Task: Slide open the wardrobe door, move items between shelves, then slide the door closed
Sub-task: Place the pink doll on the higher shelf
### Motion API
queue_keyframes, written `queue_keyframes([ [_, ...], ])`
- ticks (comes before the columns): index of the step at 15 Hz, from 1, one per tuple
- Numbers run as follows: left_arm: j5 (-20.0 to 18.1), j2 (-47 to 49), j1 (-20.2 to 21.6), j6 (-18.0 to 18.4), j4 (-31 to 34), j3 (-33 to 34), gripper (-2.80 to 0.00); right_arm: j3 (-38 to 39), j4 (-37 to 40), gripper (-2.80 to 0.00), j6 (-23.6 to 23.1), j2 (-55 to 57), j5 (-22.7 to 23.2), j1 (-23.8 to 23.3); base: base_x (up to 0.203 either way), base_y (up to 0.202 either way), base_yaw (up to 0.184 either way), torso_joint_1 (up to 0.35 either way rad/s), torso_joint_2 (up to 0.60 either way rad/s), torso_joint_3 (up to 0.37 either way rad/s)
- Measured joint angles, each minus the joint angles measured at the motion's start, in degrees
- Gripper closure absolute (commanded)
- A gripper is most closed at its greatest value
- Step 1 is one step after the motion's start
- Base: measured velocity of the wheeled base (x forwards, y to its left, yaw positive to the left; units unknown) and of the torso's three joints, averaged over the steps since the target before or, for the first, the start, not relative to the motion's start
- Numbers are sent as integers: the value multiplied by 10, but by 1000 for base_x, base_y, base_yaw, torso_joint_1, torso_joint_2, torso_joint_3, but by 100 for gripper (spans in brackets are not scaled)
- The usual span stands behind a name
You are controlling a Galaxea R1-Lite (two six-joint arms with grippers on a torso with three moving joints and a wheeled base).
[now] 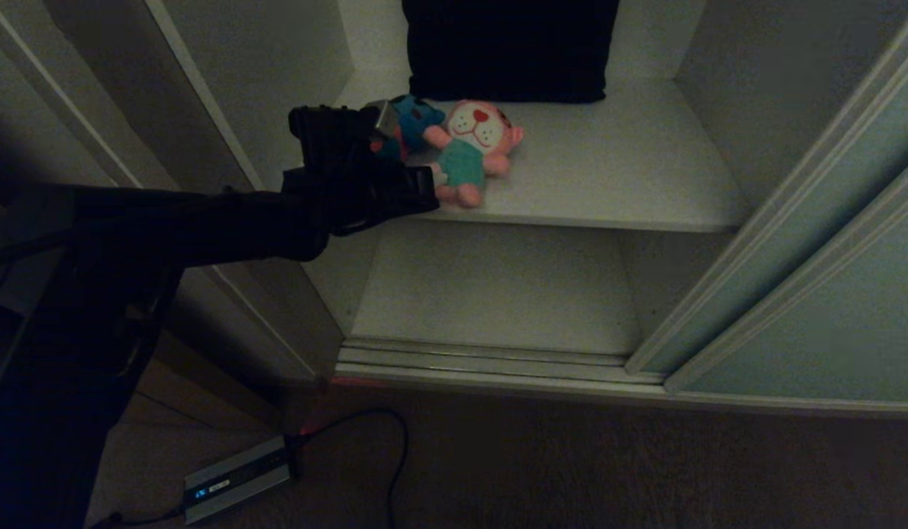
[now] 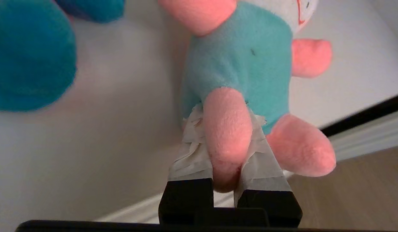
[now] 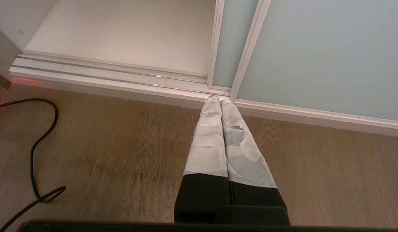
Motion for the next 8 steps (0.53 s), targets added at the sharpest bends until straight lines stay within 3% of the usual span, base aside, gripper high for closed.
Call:
queue_keyframes([
  [5, 29, 7, 4, 2, -88, -1, 0, 0, 0, 0, 0, 0, 0, 0, 0, 0, 0, 0, 0, 0],
  [8, 31, 4, 4, -1, -90, -1, 0, 0, 0, 0, 0, 0, 0, 0, 0, 0, 0, 0, 0, 0],
])
